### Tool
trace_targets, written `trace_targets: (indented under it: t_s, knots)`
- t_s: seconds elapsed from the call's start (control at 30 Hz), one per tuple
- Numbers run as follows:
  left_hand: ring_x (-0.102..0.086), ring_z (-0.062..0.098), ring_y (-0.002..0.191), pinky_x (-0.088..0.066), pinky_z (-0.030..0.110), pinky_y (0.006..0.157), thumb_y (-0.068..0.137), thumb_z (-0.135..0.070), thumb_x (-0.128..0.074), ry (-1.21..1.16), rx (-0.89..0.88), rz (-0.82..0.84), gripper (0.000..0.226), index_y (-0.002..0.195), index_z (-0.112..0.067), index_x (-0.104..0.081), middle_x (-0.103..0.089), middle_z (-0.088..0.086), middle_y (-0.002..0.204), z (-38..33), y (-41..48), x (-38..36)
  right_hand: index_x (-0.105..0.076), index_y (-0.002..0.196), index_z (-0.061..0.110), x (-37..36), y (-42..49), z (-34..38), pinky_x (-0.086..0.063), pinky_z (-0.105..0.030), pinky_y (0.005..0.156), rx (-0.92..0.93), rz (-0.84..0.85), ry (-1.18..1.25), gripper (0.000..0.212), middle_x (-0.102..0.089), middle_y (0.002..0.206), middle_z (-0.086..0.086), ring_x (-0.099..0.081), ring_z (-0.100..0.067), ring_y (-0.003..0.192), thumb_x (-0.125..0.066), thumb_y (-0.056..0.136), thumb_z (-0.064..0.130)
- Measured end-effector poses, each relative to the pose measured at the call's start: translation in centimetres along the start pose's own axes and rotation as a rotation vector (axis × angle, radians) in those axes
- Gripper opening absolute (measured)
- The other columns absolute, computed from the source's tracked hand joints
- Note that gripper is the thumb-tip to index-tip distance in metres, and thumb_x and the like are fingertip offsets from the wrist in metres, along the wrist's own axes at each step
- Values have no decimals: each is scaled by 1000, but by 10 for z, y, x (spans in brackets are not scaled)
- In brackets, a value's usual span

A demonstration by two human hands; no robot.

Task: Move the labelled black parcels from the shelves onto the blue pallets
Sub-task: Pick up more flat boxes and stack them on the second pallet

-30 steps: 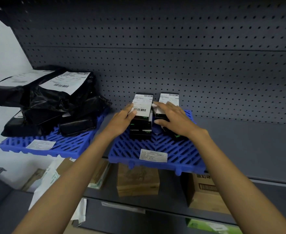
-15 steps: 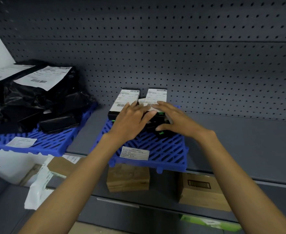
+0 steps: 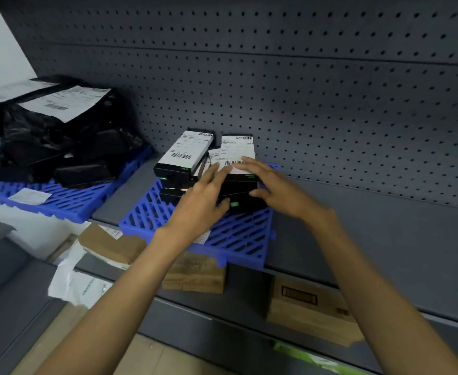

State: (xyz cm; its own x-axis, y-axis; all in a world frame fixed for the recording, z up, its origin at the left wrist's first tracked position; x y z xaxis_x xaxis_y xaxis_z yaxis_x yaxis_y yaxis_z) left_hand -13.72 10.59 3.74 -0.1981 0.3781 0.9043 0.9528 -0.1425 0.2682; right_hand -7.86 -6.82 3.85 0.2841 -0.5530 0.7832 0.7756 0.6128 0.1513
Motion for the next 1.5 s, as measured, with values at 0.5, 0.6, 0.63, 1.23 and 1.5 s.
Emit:
trace_targets:
  t_s: [0.5, 0.6, 0.63, 1.23, 1.5]
  knots:
    - [-36, 29, 138, -46, 51, 100, 84, -16, -74, -121, 51, -23, 80, 148, -21, -27, -13, 2, 159, -31, -6, -21, -29, 148, 31, 3, -16, -22, -33, -30, 110, 39, 11, 29, 83, -3, 161, 15, -15, -13, 147, -66, 83, -6]
    - [-42, 29, 132, -50, 50, 93, 83, -5, -71, -91, 22, -71, 72, 143, -17, -33, -22, 2, 152, -28, -2, -20, -29, 148, 33, 1, -18, -21, -34, -25, 105, 41, 12, 22, 89, -2, 161, 16, -16, -14, 147, -67, 80, -10]
    - [-41, 29, 133, -48, 50, 96, 82, -2, -71, -104, 11, -60, 73, 143, -17, -34, -22, 2, 152, -26, -1, -20, -27, 149, 33, 0, -18, -21, -34, -25, 104, 40, 13, 26, 91, -2, 161, 16, -16, -14, 147, -68, 79, -10]
    - [-66, 33, 90, -53, 43, 78, 80, -21, -77, 25, 63, -81, 62, 133, -24, -45, -71, 12, 94, -4, 16, 6, -34, 148, 29, -25, -3, 3, -37, 0, 89, 0, -182, 65, 78, -7, 162, 4, -31, -15, 140, -47, 89, -20]
    - [-65, 31, 98, -53, 42, 81, 77, -15, -80, -23, -9, -155, 59, 130, -18, -52, -61, 7, 126, 1, 19, 5, -33, 148, 30, -20, 7, -5, -14, -33, 119, -29, -102, 43, 72, -5, 164, 6, -4, -16, 151, -58, 91, -7]
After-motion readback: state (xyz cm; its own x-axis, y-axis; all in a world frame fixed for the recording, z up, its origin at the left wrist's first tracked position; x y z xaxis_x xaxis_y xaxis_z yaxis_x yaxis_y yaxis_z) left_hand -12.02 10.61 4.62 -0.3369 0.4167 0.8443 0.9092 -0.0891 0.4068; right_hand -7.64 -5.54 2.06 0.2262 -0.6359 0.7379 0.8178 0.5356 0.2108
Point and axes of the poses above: each hand's wrist, its own y-axis towards the middle knuckle, its own x-axis out of the back of the hand, z = x × y, the point moved 3 cm from there along y, towards the middle knuckle
